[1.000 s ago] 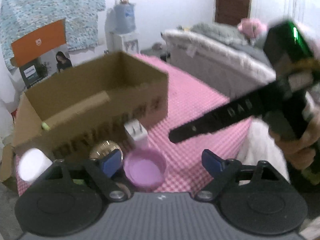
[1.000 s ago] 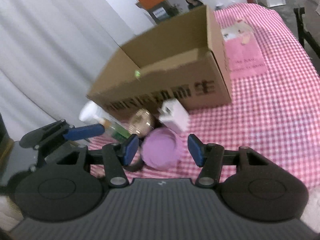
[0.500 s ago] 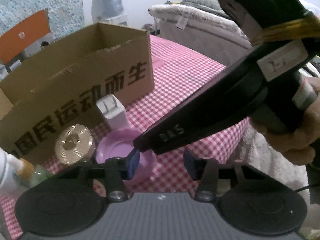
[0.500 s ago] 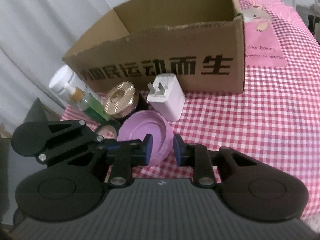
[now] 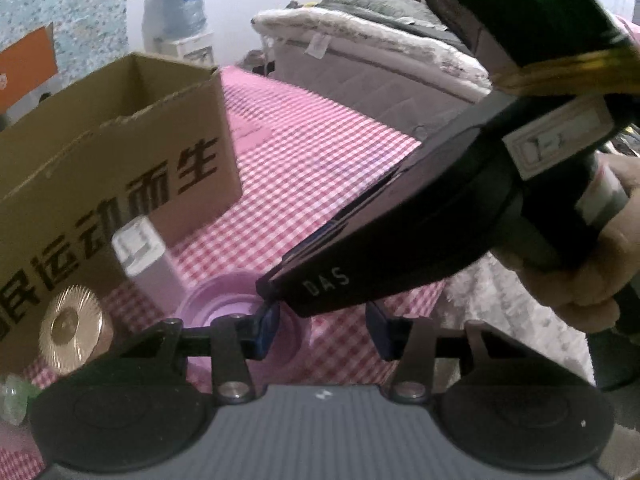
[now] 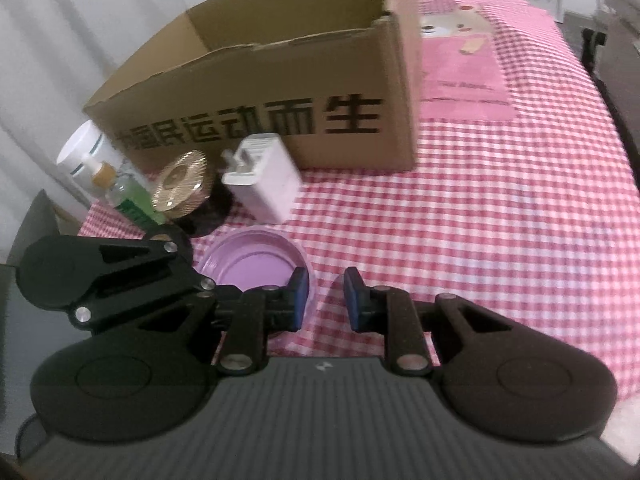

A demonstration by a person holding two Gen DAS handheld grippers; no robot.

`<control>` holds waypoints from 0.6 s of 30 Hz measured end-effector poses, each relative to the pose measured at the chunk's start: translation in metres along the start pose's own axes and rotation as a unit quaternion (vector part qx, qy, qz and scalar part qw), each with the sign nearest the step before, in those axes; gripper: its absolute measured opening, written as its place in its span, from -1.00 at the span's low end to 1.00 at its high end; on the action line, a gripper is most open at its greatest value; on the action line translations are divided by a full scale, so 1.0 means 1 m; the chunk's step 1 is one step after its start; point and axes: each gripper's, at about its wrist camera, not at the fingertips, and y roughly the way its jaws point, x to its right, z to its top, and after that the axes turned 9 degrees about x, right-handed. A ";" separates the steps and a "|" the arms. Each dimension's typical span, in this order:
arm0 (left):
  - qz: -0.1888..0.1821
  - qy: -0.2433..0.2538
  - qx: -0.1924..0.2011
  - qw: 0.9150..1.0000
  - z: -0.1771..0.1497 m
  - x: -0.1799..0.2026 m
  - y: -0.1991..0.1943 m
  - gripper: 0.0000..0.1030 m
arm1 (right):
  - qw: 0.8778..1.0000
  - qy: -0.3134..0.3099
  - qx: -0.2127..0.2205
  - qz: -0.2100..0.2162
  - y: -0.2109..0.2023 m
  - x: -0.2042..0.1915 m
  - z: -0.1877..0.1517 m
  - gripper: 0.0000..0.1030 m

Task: Organize rigid objects
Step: 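Move the right tool back toward the purple lid and open gripper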

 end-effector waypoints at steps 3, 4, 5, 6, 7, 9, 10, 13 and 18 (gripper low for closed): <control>0.001 0.011 0.012 1.000 0.000 0.005 -0.006 0.02 | 1.000 0.010 0.005 -0.007 -0.005 0.008 -0.002 -0.63; 0.003 0.014 0.014 1.000 -0.001 0.007 -0.009 0.10 | 1.000 0.013 0.006 -0.008 -0.006 0.011 -0.003 -0.63; 0.007 0.017 0.015 1.000 0.000 0.008 -0.010 0.15 | 1.000 0.015 0.007 -0.009 -0.007 0.012 -0.003 -0.63; 0.013 0.020 0.016 1.000 0.000 0.008 -0.012 0.26 | 1.000 0.017 0.009 -0.009 -0.008 0.014 -0.004 -0.63; 0.019 0.022 0.018 0.999 0.000 0.008 -0.015 0.36 | 1.000 0.020 0.010 -0.007 -0.009 0.015 -0.005 -0.63; 0.030 0.025 0.025 0.999 0.001 0.008 -0.021 0.43 | 1.000 0.026 0.013 -0.005 -0.010 0.017 -0.006 -0.63; 0.035 0.025 0.028 0.999 0.001 0.006 -0.023 0.50 | 1.000 0.026 0.014 -0.004 -0.010 0.017 -0.007 -0.63; 0.051 0.024 0.026 0.998 0.000 0.002 -0.021 0.61 | 0.999 0.028 0.017 -0.004 -0.010 0.018 -0.007 -0.63; 0.059 0.018 0.001 0.998 -0.003 -0.007 -0.008 0.62 | 0.999 0.032 0.018 0.000 -0.011 0.017 -0.007 -0.60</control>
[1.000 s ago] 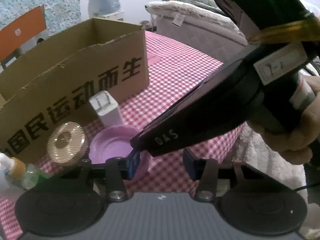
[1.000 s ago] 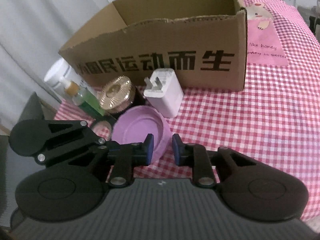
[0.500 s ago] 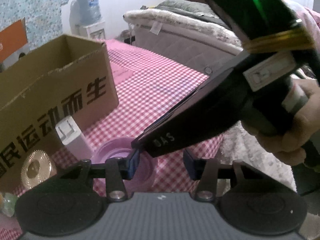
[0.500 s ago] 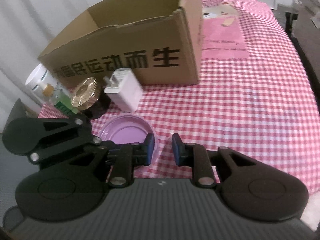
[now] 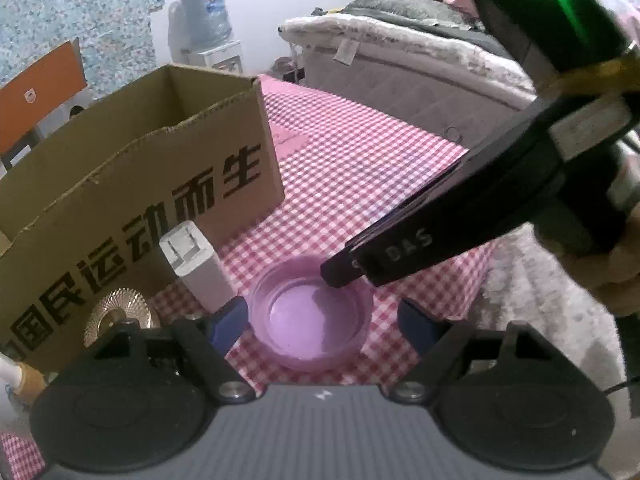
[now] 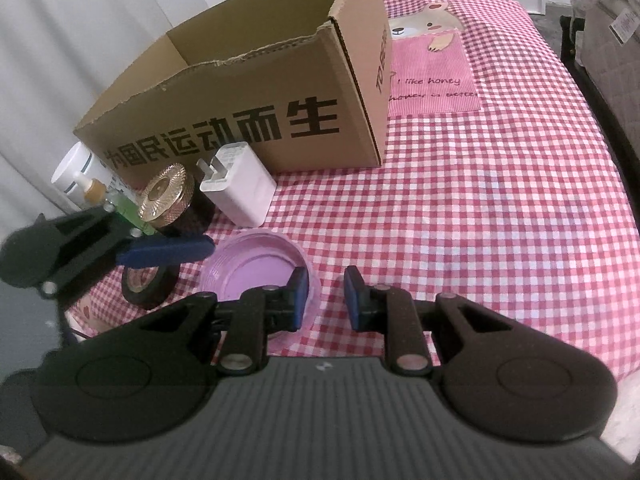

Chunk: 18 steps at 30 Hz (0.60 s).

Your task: Organize rigid objects

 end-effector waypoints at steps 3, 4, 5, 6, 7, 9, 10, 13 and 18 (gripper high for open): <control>0.003 0.008 0.000 1.000 -0.001 0.002 0.002 0.66 | 1.000 0.006 0.001 0.003 0.000 0.001 0.000 -0.59; 0.004 0.009 0.000 1.000 -0.001 0.003 0.002 0.66 | 1.000 0.008 0.002 0.003 0.000 0.002 0.000 -0.59; 0.004 0.010 -0.001 1.000 0.000 0.003 0.001 0.66 | 1.000 0.009 0.002 0.004 0.000 0.002 0.000 -0.59; 0.003 0.010 -0.001 1.000 0.000 0.004 0.000 0.66 | 1.000 0.009 0.002 0.004 0.000 0.002 0.000 -0.59; 0.002 0.009 -0.001 1.000 0.000 0.004 -0.001 0.66 | 1.000 0.009 0.003 0.004 -0.001 0.001 0.000 -0.59; 0.004 0.008 0.000 1.000 0.000 0.003 -0.004 0.66 | 1.000 0.009 0.004 0.003 0.000 0.001 0.001 -0.59; 0.005 0.008 0.000 1.000 -0.001 0.003 -0.004 0.67 | 1.000 0.010 0.005 0.003 0.000 0.001 0.000 -0.59; 0.009 0.008 -0.007 1.000 -0.001 0.000 0.001 0.69 | 1.000 0.014 0.007 0.003 -0.001 0.000 -0.001 -0.59; 0.010 0.003 -0.019 1.000 -0.003 -0.001 0.009 0.69 | 1.000 0.017 0.009 0.002 -0.001 0.000 -0.002 -0.60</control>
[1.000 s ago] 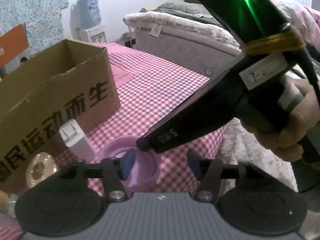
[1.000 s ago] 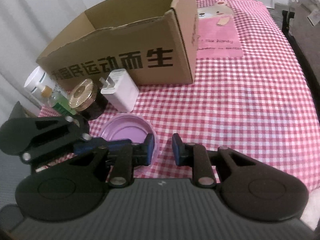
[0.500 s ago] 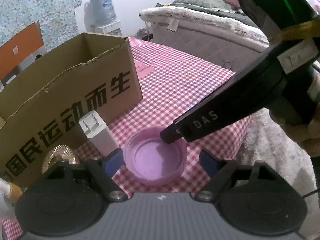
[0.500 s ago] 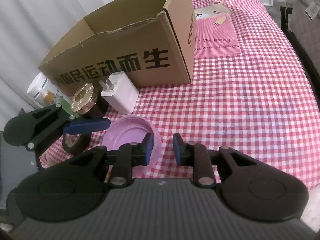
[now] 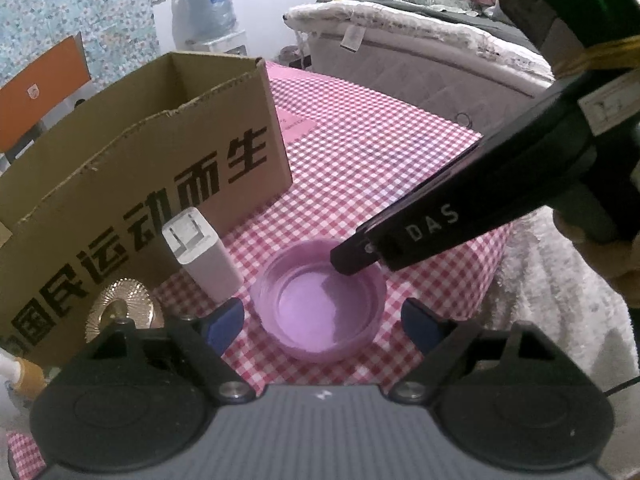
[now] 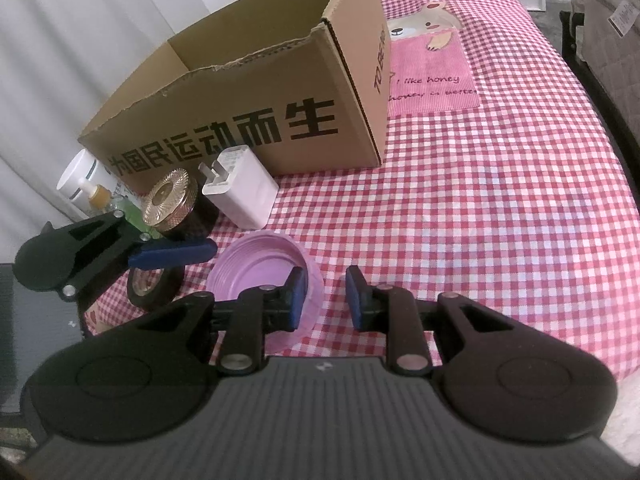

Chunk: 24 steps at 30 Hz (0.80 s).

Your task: Organize rigid objects

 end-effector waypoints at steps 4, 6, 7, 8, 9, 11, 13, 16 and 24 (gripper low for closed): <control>0.002 -0.004 -0.007 1.000 -0.001 -0.001 0.007 0.68 | 1.000 0.000 0.000 -0.001 0.000 -0.001 0.000 -0.60; 0.001 -0.010 -0.006 1.000 0.000 -0.003 0.010 0.68 | 1.000 -0.001 -0.001 -0.002 0.000 -0.001 0.000 -0.59; 0.001 -0.013 -0.006 1.000 0.000 -0.003 0.010 0.67 | 1.000 -0.002 -0.002 -0.004 0.000 -0.002 0.000 -0.59; -0.001 -0.015 -0.005 1.000 0.000 -0.004 0.011 0.66 | 1.000 -0.005 -0.003 -0.005 0.000 -0.003 0.000 -0.59; -0.002 -0.015 -0.005 1.000 0.001 -0.003 0.011 0.65 | 1.000 -0.009 -0.005 -0.006 0.001 -0.004 0.000 -0.59; -0.001 -0.014 -0.004 1.000 0.001 -0.003 0.012 0.64 | 1.000 -0.017 -0.008 -0.006 0.001 -0.005 0.000 -0.59; -0.001 -0.013 -0.001 1.000 0.002 -0.001 0.013 0.60 | 1.000 -0.027 -0.009 -0.005 0.001 -0.006 0.000 -0.59; -0.003 -0.016 0.002 1.000 0.003 -0.001 0.014 0.48 | 0.999 -0.038 -0.008 -0.006 0.001 -0.008 0.000 -0.59; 0.003 -0.004 0.010 1.000 0.005 0.004 0.011 0.46 | 0.999 -0.033 -0.002 -0.005 0.001 -0.010 -0.002 -0.66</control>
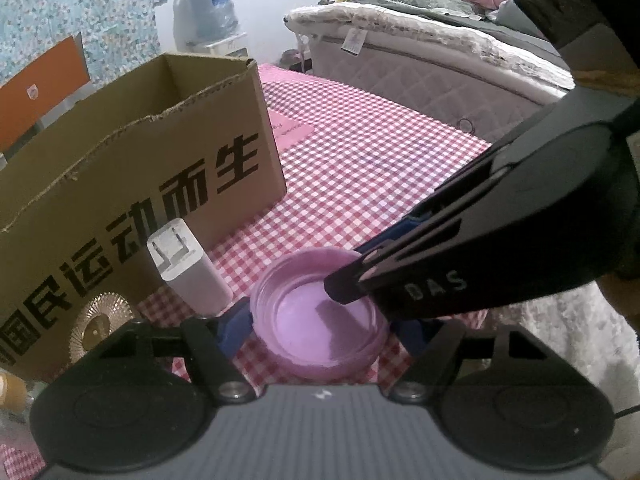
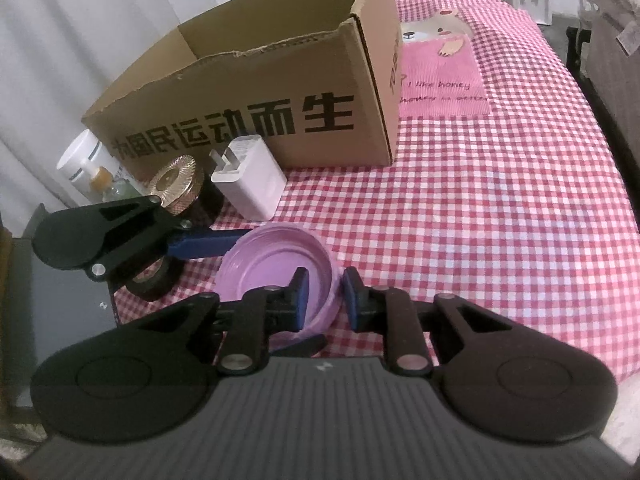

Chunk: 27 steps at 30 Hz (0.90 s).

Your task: Organize rigid objects

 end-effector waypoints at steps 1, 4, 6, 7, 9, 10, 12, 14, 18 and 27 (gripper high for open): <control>0.000 0.001 0.001 1.000 0.000 0.000 -0.001 0.46 | 1.000 -0.001 0.000 0.000 0.000 0.000 0.000 -0.66; -0.001 -0.001 0.005 1.000 0.001 -0.001 -0.004 0.46 | 1.000 0.000 0.002 0.001 -0.002 -0.001 0.000 -0.66; 0.001 0.000 0.011 1.000 0.002 0.000 -0.009 0.46 | 1.000 -0.002 0.006 0.000 -0.006 -0.002 0.000 -0.66; 0.003 0.002 0.015 1.000 0.003 0.000 -0.013 0.46 | 1.000 -0.004 0.009 0.000 -0.009 -0.003 0.001 -0.66; 0.006 0.003 0.025 1.000 0.006 0.000 -0.020 0.46 | 1.000 -0.008 0.017 -0.001 -0.015 -0.007 0.004 -0.66; 0.008 0.002 0.031 0.999 0.008 0.000 -0.025 0.46 | 1.000 -0.009 0.022 -0.001 -0.019 -0.009 0.005 -0.66; 0.012 0.002 0.048 0.999 0.014 0.000 -0.037 0.46 | 0.999 -0.012 0.033 -0.001 -0.029 -0.014 0.010 -0.66; 0.019 0.003 0.068 0.997 0.021 -0.003 -0.052 0.46 | 0.999 -0.018 0.048 0.002 -0.040 -0.021 0.016 -0.65; 0.042 0.007 0.107 0.993 0.038 -0.013 -0.083 0.46 | 0.996 -0.038 0.084 0.015 -0.064 -0.040 0.038 -0.65; 0.119 0.016 0.126 0.985 0.084 -0.074 -0.123 0.46 | 0.984 -0.104 0.119 0.082 -0.069 -0.091 0.121 -0.65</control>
